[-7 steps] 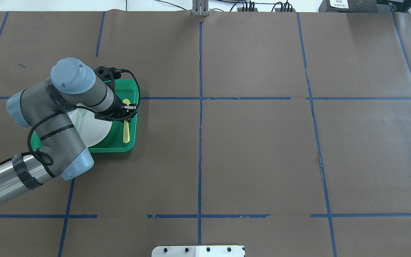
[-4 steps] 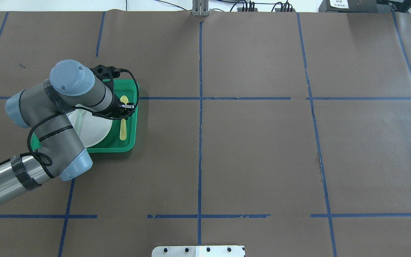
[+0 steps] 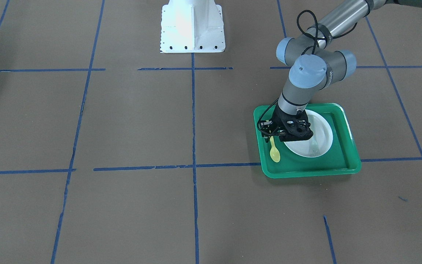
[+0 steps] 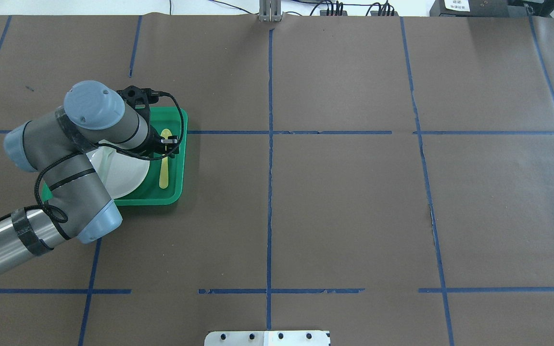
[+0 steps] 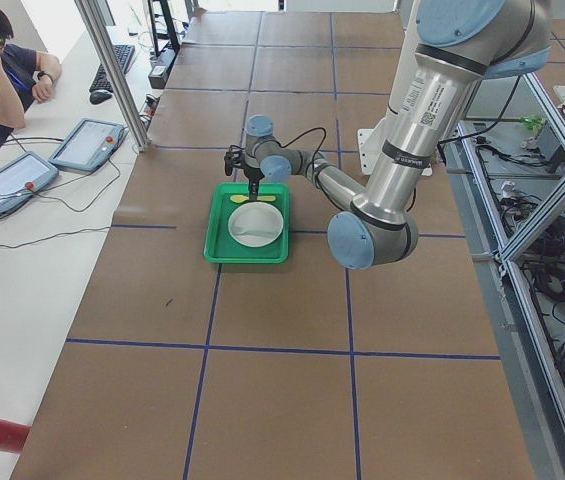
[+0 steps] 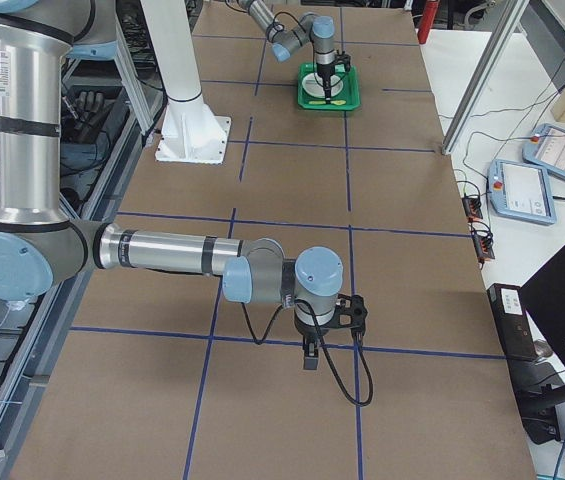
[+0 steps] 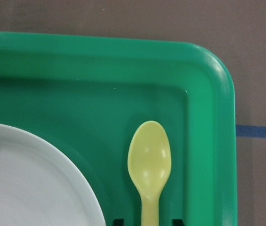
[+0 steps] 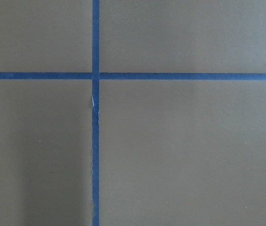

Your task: Place spoon

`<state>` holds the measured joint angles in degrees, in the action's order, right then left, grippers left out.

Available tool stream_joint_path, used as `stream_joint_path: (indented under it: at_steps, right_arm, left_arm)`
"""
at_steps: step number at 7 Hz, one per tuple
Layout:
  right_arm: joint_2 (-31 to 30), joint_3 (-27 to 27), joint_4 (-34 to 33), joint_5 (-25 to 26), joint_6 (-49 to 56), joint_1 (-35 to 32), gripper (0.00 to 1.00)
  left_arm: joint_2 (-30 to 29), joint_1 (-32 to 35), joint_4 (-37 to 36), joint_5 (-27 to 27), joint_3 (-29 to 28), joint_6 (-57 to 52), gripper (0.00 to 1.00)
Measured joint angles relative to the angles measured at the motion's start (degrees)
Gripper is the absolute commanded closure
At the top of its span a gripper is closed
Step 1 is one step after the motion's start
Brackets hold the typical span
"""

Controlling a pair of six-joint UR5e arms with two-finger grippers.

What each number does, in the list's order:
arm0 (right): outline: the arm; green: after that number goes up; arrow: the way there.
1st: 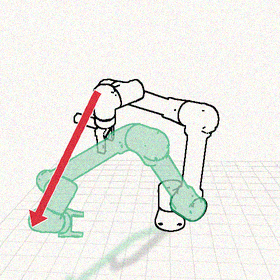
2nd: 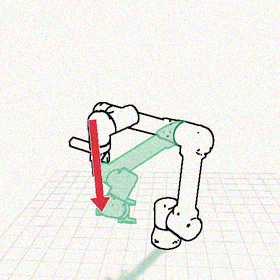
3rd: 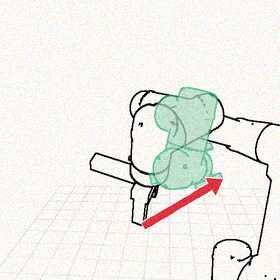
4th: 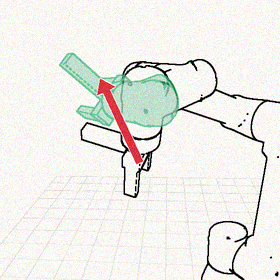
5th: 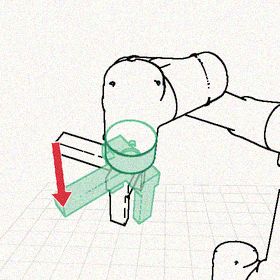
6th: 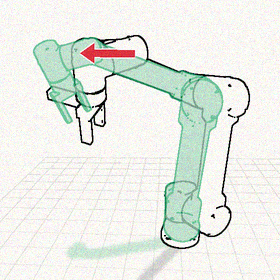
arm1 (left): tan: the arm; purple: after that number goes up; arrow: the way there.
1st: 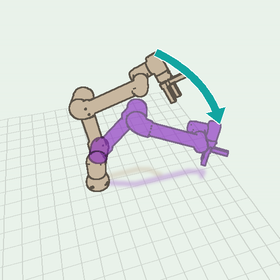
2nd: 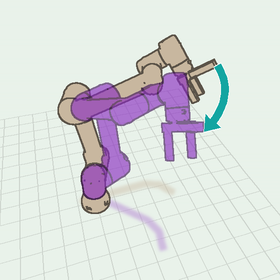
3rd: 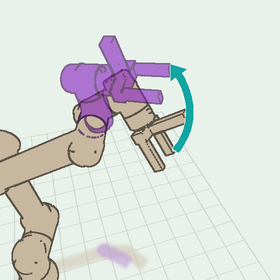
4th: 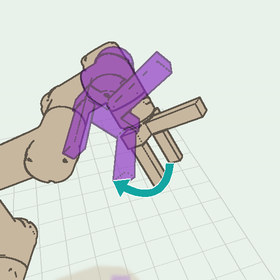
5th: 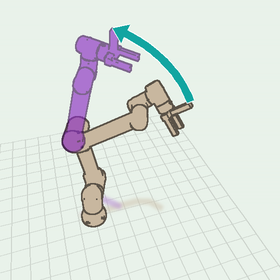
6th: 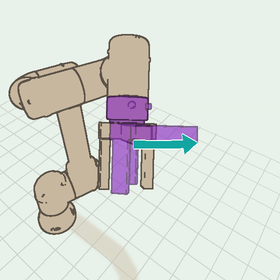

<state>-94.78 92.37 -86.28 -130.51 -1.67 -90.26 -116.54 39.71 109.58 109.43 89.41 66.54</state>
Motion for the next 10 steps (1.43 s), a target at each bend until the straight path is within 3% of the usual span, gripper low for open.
stream_joint_path:
  at_steps: [2, 5, 7, 10]
  right_arm:
    - [0.0, 0.0, 0.0, 0.0, 0.0, 0.0, 0.0]
    - [0.0, 0.0, 0.0, 0.0, 0.0, 0.0, 0.0]
    - [0.0, 0.0, 0.0, 0.0, 0.0, 0.0, 0.0]
    - [0.0, 0.0, 0.0, 0.0, 0.0, 0.0, 0.0]
  left_arm:
    - [0.0, 1.4, -0.4, 0.4, 2.1, -0.5, 0.0]
    - [2.2, 6.8, -2.0, 2.3, 7.7, -2.9, 0.0]
    - [9.2, 15.0, -6.2, 7.9, 12.4, -17.9, 0.0]
    - [20.6, 31.0, -8.1, 14.9, 14.6, -45.3, 0.0]
